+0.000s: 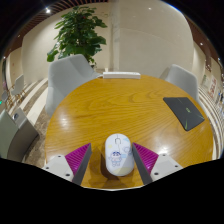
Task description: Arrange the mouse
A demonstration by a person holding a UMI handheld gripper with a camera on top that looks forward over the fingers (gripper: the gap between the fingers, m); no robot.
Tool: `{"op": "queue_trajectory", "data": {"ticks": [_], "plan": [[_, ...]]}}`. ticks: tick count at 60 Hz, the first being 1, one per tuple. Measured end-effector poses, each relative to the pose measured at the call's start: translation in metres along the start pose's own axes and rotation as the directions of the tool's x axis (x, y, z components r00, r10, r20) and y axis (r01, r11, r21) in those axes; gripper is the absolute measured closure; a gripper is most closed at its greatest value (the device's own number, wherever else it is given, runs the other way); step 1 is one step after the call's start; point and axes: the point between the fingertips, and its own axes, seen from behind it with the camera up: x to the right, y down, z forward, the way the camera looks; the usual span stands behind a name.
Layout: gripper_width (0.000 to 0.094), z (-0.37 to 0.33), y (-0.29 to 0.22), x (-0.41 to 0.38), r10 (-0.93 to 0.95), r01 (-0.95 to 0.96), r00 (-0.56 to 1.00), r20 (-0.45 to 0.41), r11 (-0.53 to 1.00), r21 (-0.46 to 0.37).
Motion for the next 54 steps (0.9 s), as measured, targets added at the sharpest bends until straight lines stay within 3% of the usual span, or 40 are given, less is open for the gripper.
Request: {"op": "queue_trajectory", "data": {"ticks": [5,8,12,22,36,48,54], "plan": [[0.0148,0.003,-0.002,-0.004,-0.009,0.009,1.0,0.006,1.0,0.003],[0.0241,0.004,-0.003,-0.006,-0.013,0.013,1.0,0.01,1.0,0.004],[0.0439,0.004,-0.004,-0.007,-0.024,0.024,1.0,0.016,1.0,0.003],[0.0556,0.001,-0.005,-0.013,-0.032,0.033,0.998,0.051,0.999,-0.028],[0.057,-0.029,-0.071,0.036,0.042,-0.042,0.999,0.027,0.999,0.014],[0.0571,-0.033,-0.176,0.171,0.06,-0.056,0.998,-0.027,0.99,0.133],[0.0572,-0.014,-0.19,0.246,0.053,-0.043,0.996,-0.066,0.988,0.151]]}}
